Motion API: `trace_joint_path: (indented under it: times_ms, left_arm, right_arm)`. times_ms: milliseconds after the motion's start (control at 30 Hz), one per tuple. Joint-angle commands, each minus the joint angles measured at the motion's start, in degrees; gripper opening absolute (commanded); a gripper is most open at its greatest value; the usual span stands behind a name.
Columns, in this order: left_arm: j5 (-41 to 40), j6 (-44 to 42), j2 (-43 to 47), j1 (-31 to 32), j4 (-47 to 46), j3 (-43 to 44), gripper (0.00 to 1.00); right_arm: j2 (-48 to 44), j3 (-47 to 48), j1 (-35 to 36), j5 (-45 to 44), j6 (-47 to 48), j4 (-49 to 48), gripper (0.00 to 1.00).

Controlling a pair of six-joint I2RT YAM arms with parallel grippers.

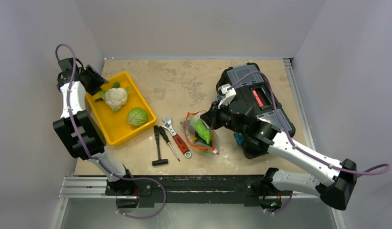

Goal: Place the food in the zip-top bag and seal the zipper

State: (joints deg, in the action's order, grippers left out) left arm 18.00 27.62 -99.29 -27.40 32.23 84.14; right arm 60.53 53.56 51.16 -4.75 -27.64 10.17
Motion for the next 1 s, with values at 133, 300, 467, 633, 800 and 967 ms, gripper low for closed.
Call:
trace_joint_path:
  times_ms: [133,300,467,633,800,967]
  left_arm:
    - [-18.69,4.72,-12.79,0.18,0.05,13.04,0.51]
    - [-20.35,3.73,-16.84,0.45,-3.11,14.32,0.54]
    - [-10.54,1.05,-22.35,0.59,4.52,19.04,0.53]
    - [1.33,0.94,-19.2,2.42,5.58,13.02,0.51]
    - [1.13,-3.23,-14.65,2.44,5.28,10.01,0.5]
    - [-5.32,-8.13,-13.65,2.51,3.41,11.61,0.49]
  right_arm:
    - [-0.43,-0.95,-0.7,0.14,0.19,-5.33,0.0]
    - [-1.32,-1.39,-0.96,-0.6,0.21,-5.25,0.0]
    - [-1.88,-2.05,-1.06,-0.63,-0.13,-5.64,0.0]
    - [-1.83,-2.6,-1.15,0.49,-0.83,-6.87,0.0]
    - [-2.48,-2.65,-1.15,1.12,-1.03,-6.79,0.0]
    - [-3.66,-3.19,-1.22,-0.21,-0.4,-6.15,0.0]
